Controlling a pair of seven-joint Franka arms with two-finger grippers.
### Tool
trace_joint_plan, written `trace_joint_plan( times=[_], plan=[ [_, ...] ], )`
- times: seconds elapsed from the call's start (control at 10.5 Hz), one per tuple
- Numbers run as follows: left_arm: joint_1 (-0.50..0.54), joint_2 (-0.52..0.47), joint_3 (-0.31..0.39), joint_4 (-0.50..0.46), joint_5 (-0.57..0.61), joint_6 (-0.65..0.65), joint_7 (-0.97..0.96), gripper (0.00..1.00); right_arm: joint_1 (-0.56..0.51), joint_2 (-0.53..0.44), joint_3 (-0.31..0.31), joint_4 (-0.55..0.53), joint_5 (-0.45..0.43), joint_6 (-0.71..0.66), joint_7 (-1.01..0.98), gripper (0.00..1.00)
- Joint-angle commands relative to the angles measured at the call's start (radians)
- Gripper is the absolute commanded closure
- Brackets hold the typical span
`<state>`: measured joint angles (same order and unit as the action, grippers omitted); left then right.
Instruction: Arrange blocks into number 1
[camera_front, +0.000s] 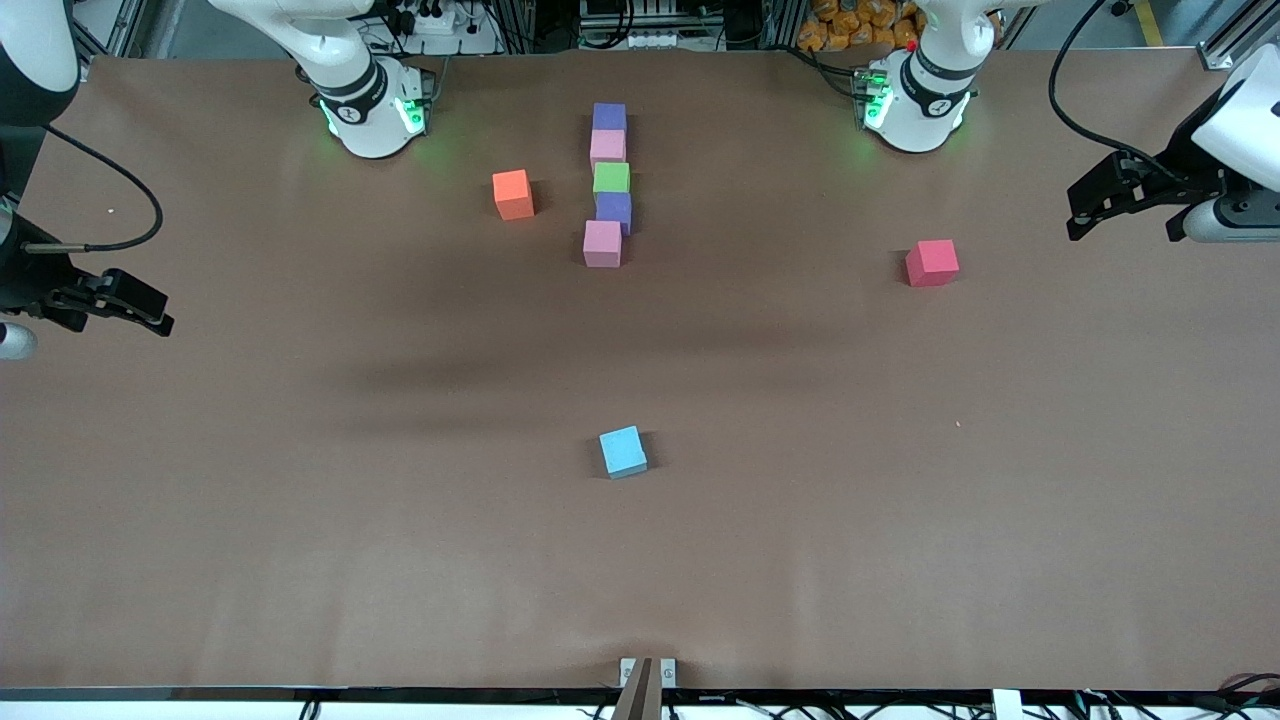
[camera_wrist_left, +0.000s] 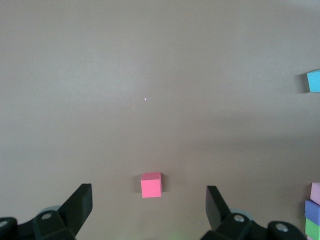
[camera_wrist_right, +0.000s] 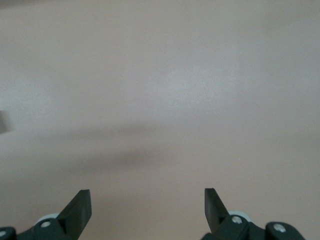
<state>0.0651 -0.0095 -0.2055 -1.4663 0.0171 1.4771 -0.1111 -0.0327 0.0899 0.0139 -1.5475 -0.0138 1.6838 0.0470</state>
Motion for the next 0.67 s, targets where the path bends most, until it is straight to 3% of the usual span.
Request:
trace_joint_plan(
  times=[0.0, 0.57],
  plan=[
    [0.007, 0.003, 0.001, 0.027, -0.023, -0.027, 0.028, 0.0, -0.012, 0.002, 0.006, 0.014, 0.011, -0.012, 0.008, 0.0],
    [0.007, 0.003, 0.001, 0.027, -0.032, -0.034, 0.028, 0.0, -0.012, 0.002, 0.008, 0.014, 0.011, -0.012, 0.008, 0.0]
  ],
)
